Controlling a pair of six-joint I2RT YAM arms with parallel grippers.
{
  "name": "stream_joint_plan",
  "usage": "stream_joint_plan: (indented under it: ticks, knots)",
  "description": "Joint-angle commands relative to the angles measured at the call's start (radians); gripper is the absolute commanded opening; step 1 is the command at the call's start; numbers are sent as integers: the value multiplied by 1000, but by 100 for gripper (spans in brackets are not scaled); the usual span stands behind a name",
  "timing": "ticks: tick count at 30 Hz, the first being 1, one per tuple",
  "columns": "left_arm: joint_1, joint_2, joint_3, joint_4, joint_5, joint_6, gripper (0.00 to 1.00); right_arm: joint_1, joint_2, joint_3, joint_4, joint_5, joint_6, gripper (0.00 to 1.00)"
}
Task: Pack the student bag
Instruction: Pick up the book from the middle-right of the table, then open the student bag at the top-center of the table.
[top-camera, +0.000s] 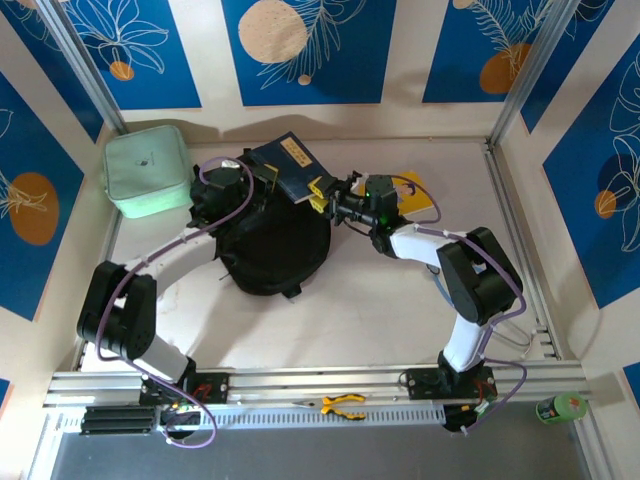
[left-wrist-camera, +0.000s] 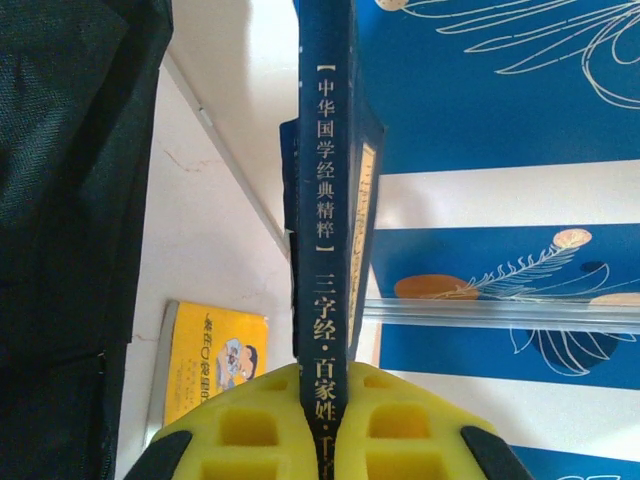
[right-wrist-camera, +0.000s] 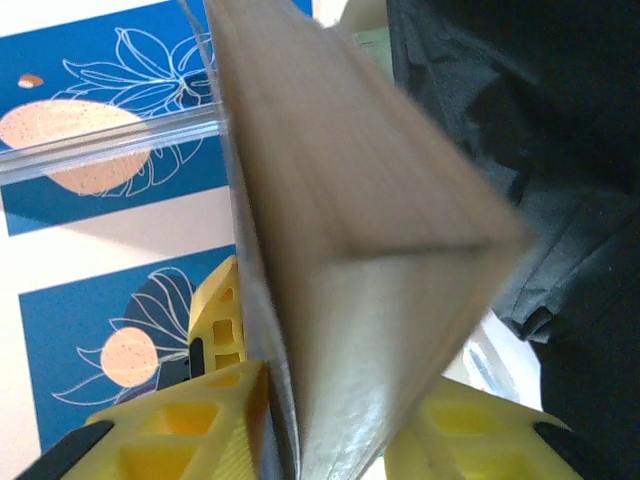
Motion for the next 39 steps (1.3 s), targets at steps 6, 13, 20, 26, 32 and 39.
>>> stream_joint_plan:
  ticks: [6, 13, 20, 26, 32, 39]
  knots:
    - [3, -1, -36, 56, 95, 0, 18, -14, -32, 14, -24, 7, -124, 8]
    - [24, -115, -14, -371, 146, 425, 83, -61, -165, -5, -302, 2, -399, 0]
    - [-55, -150, 67, -784, 223, 991, 100, -156, -273, 31, -594, 15, -639, 0]
    - [-179, -91, 189, -1100, 69, 1350, 100, -212, -293, 20, -641, -7, -674, 0]
    - [-242, -36, 264, -1361, -70, 1639, 100, -249, -292, -23, -635, -46, -641, 0]
    - [-244, -35, 249, -1481, -227, 1841, 94, -274, -294, -35, -629, -63, -625, 0]
